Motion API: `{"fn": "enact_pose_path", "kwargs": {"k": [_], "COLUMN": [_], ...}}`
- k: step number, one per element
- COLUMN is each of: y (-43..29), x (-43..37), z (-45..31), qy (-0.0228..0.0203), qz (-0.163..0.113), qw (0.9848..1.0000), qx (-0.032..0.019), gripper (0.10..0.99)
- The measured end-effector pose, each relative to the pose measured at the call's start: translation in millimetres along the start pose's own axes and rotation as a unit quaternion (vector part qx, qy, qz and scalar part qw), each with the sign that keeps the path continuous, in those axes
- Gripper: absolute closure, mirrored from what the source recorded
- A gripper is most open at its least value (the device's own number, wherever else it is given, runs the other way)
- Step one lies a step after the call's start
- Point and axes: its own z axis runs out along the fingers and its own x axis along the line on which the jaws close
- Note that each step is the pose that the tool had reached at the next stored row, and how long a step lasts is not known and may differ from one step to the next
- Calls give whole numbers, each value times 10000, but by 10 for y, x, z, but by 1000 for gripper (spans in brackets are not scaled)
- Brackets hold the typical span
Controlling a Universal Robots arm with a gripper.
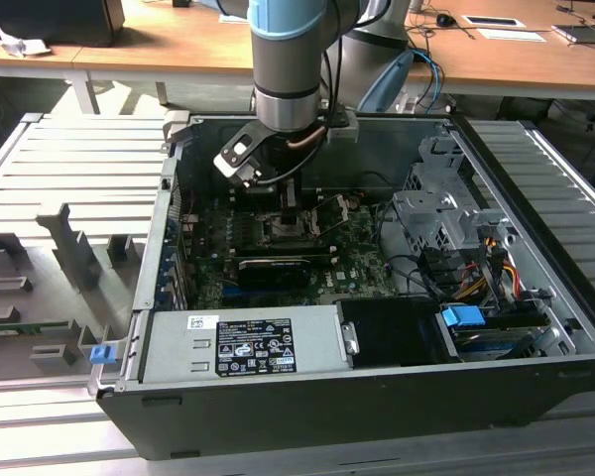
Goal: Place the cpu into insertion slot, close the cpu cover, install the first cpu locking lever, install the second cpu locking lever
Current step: 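Place the cpu into insertion slot, then close the cpu cover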
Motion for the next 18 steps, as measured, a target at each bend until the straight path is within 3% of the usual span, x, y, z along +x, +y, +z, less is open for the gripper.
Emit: {"fn": "enact_pose_path", "kwargs": {"k": [12, 18], "y": [39, 45], "x": [-15, -10], "z": [-24, -103], "qy": [18, 18], "qz": [2, 1], "qw": [10000, 10000], "qx": [18, 18], "gripper": [980, 980]}}
